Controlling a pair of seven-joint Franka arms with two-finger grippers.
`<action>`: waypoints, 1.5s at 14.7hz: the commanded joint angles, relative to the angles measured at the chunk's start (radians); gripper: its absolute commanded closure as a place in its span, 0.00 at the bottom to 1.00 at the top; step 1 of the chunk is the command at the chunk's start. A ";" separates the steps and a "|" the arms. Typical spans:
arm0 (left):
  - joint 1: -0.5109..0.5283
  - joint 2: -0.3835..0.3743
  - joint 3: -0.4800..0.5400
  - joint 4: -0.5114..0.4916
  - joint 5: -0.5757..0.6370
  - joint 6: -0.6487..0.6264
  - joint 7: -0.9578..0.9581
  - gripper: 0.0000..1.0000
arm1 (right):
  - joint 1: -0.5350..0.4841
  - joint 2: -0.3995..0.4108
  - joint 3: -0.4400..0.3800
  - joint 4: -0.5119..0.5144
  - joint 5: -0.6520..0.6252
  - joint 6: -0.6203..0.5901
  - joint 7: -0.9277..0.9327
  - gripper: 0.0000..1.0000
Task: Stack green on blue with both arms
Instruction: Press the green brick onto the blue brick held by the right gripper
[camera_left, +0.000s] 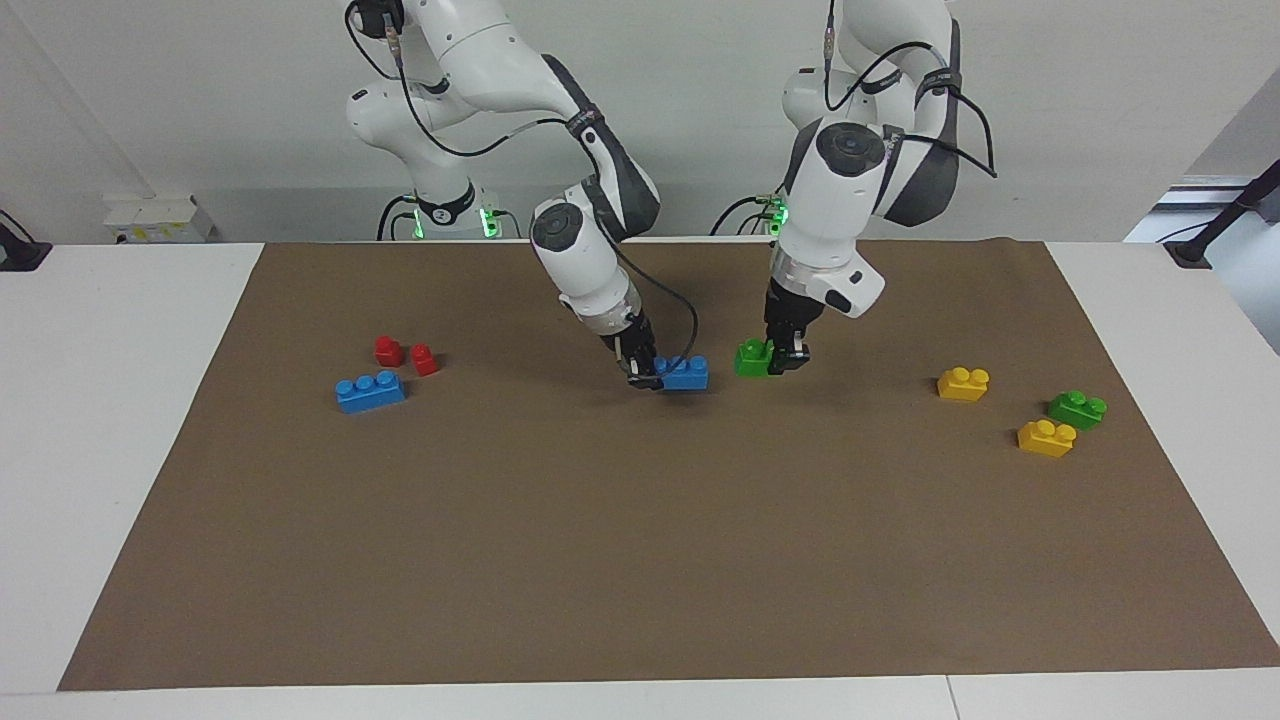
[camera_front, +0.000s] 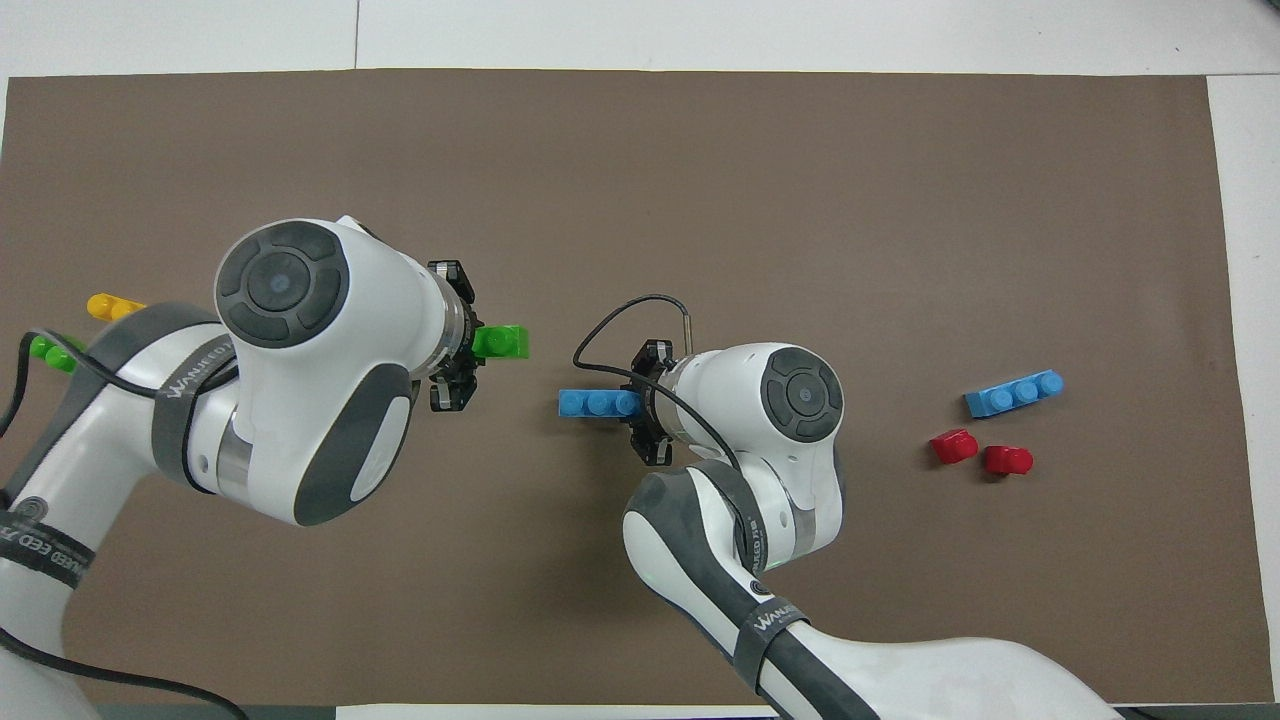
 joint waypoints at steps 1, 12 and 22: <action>-0.038 -0.056 0.015 -0.094 -0.001 0.060 -0.020 1.00 | 0.017 -0.008 -0.004 -0.042 0.045 0.067 -0.007 1.00; -0.163 -0.019 0.018 -0.200 0.006 0.192 -0.098 1.00 | 0.046 0.012 -0.004 -0.071 0.062 0.130 -0.028 1.00; -0.183 -0.016 0.018 -0.246 0.012 0.259 -0.126 1.00 | 0.046 0.011 -0.004 -0.087 0.063 0.143 -0.037 1.00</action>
